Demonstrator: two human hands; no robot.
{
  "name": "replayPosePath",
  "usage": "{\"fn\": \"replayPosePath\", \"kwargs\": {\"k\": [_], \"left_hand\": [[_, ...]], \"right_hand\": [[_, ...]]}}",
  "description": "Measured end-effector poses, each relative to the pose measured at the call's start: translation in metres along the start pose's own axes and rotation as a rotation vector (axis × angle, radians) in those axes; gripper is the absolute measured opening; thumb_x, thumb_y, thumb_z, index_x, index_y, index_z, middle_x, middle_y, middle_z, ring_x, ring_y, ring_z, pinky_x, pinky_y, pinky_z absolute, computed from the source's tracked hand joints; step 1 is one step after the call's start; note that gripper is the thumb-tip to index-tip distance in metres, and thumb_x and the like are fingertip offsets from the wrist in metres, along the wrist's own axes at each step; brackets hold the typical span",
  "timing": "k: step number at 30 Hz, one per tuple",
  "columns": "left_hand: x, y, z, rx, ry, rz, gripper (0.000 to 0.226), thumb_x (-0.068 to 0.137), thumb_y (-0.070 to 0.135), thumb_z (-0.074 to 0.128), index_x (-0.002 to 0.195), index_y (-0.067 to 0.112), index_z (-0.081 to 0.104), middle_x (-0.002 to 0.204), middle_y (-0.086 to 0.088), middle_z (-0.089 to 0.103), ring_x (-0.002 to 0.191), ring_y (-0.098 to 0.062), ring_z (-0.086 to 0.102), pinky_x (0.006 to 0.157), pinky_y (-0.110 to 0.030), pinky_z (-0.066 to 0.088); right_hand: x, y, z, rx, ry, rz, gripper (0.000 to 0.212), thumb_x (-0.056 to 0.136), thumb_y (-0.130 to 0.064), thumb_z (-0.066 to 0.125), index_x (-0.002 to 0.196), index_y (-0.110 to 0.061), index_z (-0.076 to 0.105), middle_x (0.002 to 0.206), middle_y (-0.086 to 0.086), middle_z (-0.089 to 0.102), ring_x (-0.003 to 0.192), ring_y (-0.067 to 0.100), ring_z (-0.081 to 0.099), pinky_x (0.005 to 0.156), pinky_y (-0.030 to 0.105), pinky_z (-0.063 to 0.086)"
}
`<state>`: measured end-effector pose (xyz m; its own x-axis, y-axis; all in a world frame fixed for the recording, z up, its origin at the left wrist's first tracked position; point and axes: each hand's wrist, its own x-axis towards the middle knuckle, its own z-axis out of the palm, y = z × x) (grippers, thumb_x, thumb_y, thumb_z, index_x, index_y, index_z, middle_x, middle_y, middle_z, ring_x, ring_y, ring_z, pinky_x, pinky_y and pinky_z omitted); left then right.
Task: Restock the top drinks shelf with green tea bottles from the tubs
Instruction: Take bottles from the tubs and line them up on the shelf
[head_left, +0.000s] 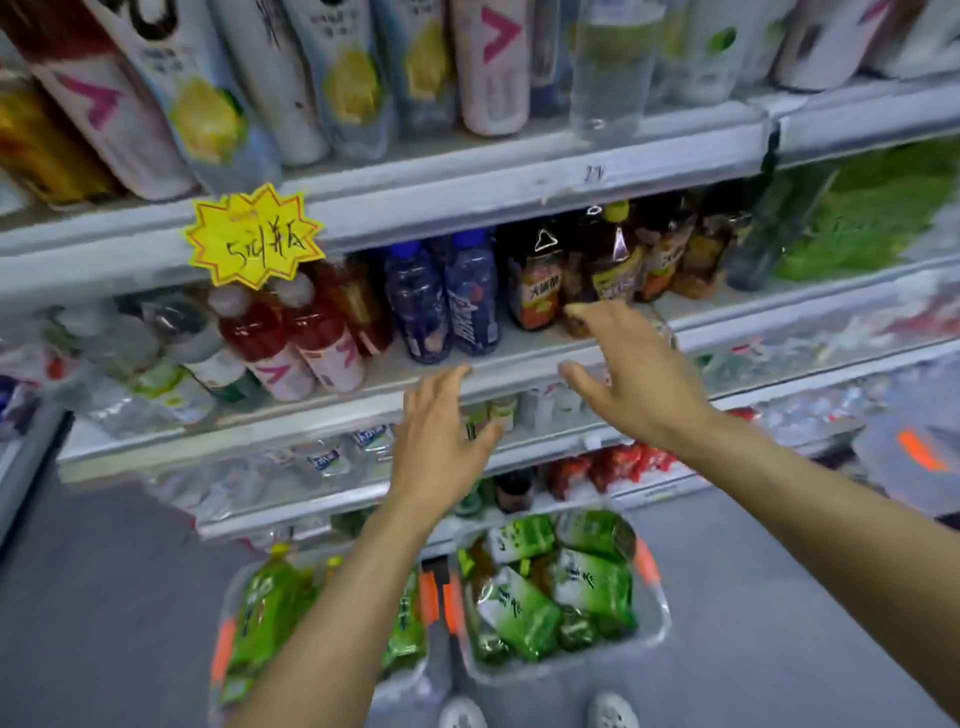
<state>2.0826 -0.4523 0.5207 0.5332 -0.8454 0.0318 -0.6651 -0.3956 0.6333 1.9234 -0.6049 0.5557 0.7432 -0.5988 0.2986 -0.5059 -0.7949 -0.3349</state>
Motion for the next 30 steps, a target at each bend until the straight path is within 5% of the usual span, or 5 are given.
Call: {"fn": "replayPosePath", "kwargs": {"k": [3,8,12,18,30], "left_hand": [[-0.009,-0.01,0.051,-0.096,-0.096,-0.182,0.068,0.095,0.036,0.066,0.153,0.021,0.034,0.156,-0.006,0.034,0.149,-0.027,0.022,0.12,-0.041,0.025],[-0.039,-0.046,0.131,-0.31,-0.143,-0.566,0.062,0.092,0.029,0.073,0.146,0.015,0.046,0.147,-0.009,0.046,0.134,-0.02,0.044,0.112,-0.035,0.038],[-0.07,-0.085,0.186,-0.408,-0.152,-0.8,0.023,0.093,0.01,0.07,0.116,0.009,0.064,0.109,0.012,0.054,0.11,-0.012,0.049,0.075,-0.014,0.039],[-0.097,-0.155,0.252,-0.463,-0.234,-1.063,0.057,0.094,0.016,0.069,0.145,0.008,0.046,0.143,-0.013,0.052,0.123,-0.025,0.053,0.091,-0.026,0.036],[-0.094,-0.22,0.346,-0.457,-0.226,-1.214,0.091,0.095,0.037,0.066,0.158,0.002,0.011,0.159,-0.017,0.034,0.144,-0.032,0.039,0.107,-0.031,0.034]], "right_hand": [[-0.02,0.036,0.03,0.036,-0.146,0.042,0.056,0.096,-0.033,0.059,0.145,-0.011,0.042,0.139,0.014,0.047,0.125,0.036,0.046,0.087,0.046,0.051],[-0.063,0.078,0.098,0.047,-0.447,0.133,0.06,0.096,-0.033,0.058,0.149,-0.015,0.036,0.143,0.01,0.043,0.13,0.031,0.042,0.091,0.04,0.046],[-0.105,0.102,0.17,0.048,-0.717,0.24,0.062,0.097,-0.036,0.055,0.151,-0.02,0.03,0.147,0.005,0.038,0.135,0.026,0.037,0.096,0.038,0.044],[-0.156,0.131,0.266,0.014,-1.009,0.362,0.065,0.097,-0.037,0.055,0.15,-0.013,0.027,0.148,0.013,0.037,0.138,0.031,0.037,0.098,0.04,0.043],[-0.193,0.154,0.36,-0.247,-1.002,0.371,0.079,0.089,-0.044,0.064,0.146,-0.003,0.029,0.138,0.016,0.044,0.131,0.034,0.039,0.103,0.038,0.041]]}}
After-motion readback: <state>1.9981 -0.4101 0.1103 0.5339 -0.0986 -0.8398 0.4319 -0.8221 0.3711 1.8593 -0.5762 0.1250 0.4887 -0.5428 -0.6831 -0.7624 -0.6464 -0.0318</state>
